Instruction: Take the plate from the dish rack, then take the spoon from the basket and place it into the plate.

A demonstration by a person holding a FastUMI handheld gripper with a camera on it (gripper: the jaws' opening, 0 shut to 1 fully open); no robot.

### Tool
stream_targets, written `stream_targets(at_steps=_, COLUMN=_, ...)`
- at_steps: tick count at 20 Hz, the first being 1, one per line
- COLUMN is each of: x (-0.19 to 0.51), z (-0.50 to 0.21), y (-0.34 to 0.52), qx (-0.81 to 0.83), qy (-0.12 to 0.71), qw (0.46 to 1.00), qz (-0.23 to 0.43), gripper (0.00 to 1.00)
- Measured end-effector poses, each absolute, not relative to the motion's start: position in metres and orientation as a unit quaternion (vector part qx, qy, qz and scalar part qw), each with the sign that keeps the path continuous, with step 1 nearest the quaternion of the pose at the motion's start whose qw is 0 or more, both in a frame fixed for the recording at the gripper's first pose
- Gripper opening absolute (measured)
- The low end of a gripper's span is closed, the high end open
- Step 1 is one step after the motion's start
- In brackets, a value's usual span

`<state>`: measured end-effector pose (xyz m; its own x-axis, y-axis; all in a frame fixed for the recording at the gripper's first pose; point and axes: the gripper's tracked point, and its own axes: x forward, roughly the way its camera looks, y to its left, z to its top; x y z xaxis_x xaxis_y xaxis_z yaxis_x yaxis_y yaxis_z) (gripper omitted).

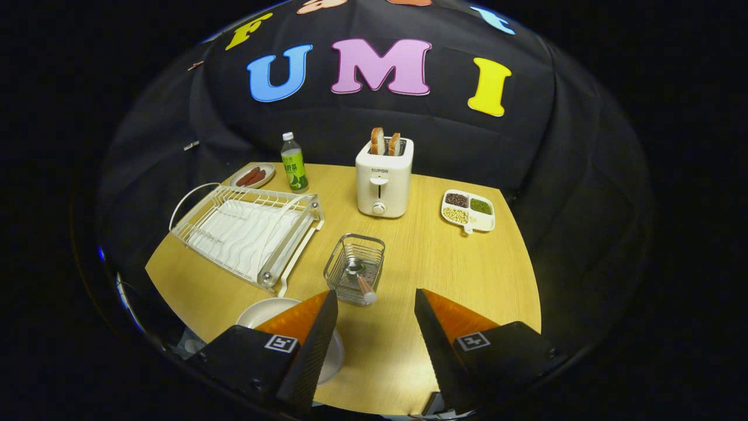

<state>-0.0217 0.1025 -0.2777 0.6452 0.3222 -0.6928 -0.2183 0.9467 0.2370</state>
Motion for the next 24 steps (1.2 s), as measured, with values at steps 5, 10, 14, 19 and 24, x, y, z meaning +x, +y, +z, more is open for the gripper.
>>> stream_targets(at_steps=5, x=-0.008, z=-0.306, y=0.118, qx=0.034, qy=0.421, qw=0.889, qz=0.178, gripper=0.55)
stream_targets(at_steps=10, x=-0.003, z=-0.327, y=0.128, qx=0.049, qy=0.449, qw=0.874, qz=0.179, gripper=0.37)
stream_targets(at_steps=14, x=-0.001, z=-0.323, y=0.138, qx=0.096, qy=0.46, qw=0.864, qz=0.181, gripper=0.2)
stream_targets(at_steps=19, x=-0.001, z=-0.316, y=0.14, qx=0.083, qy=0.441, qw=0.873, qz=0.19, gripper=0.14)
stream_targets(at_steps=24, x=0.0, z=-0.3, y=0.129, qx=0.087, qy=0.427, qw=0.882, qz=0.178, gripper=0.14)
